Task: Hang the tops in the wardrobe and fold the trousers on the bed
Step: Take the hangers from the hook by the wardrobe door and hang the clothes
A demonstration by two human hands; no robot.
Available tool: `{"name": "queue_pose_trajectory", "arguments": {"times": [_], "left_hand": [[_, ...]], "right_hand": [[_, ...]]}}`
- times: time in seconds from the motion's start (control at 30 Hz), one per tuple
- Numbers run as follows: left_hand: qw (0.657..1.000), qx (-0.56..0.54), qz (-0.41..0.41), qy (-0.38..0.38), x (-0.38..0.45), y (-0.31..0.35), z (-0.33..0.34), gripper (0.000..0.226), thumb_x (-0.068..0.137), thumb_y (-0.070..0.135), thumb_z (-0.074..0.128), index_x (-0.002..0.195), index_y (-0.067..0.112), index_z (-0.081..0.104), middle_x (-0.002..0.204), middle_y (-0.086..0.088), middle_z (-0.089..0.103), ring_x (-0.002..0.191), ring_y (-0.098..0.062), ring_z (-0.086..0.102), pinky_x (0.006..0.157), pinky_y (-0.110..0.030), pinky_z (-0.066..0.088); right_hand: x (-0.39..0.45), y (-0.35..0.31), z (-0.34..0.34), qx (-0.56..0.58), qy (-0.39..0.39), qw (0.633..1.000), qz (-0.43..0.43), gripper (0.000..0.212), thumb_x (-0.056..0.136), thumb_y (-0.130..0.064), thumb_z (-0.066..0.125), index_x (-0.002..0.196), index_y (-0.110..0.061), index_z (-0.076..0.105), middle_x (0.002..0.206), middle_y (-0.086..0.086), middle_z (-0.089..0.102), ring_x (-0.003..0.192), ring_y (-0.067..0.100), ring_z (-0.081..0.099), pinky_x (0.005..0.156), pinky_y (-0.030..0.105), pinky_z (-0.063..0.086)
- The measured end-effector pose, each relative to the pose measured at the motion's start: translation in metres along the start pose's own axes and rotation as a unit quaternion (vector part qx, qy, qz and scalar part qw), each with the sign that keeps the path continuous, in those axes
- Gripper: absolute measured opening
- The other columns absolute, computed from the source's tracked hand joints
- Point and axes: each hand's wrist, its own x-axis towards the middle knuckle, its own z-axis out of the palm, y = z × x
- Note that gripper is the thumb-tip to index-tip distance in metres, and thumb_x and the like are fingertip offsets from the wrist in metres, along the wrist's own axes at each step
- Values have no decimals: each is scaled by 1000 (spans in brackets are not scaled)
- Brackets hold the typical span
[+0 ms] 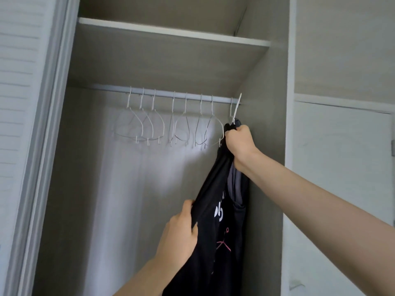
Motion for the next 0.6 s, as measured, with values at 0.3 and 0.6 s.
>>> {"name": "queue_pose_trajectory", "arguments": {"times": [0.3, 0.6], "left_hand": [[998, 35, 54, -7, 46, 2, 30, 42, 97, 18, 50, 129, 30, 27, 65, 12, 45, 51, -7, 48, 49, -18, 42], [997, 27, 76, 1, 141, -12, 57, 51, 98, 9, 44, 142, 24, 23, 79, 4, 55, 64, -13, 54, 60, -25, 47]], "right_hand": [[72, 12, 0, -56, 26, 998, -9, 19, 89, -4, 37, 77, -17, 31, 76, 2, 35, 70, 17, 35, 63, 27, 31], [167, 16, 28, -151, 44, 984, -80, 25, 91, 0, 38, 69, -12, 34, 89, 11, 44, 64, 18, 38, 51, 26, 30]]}}
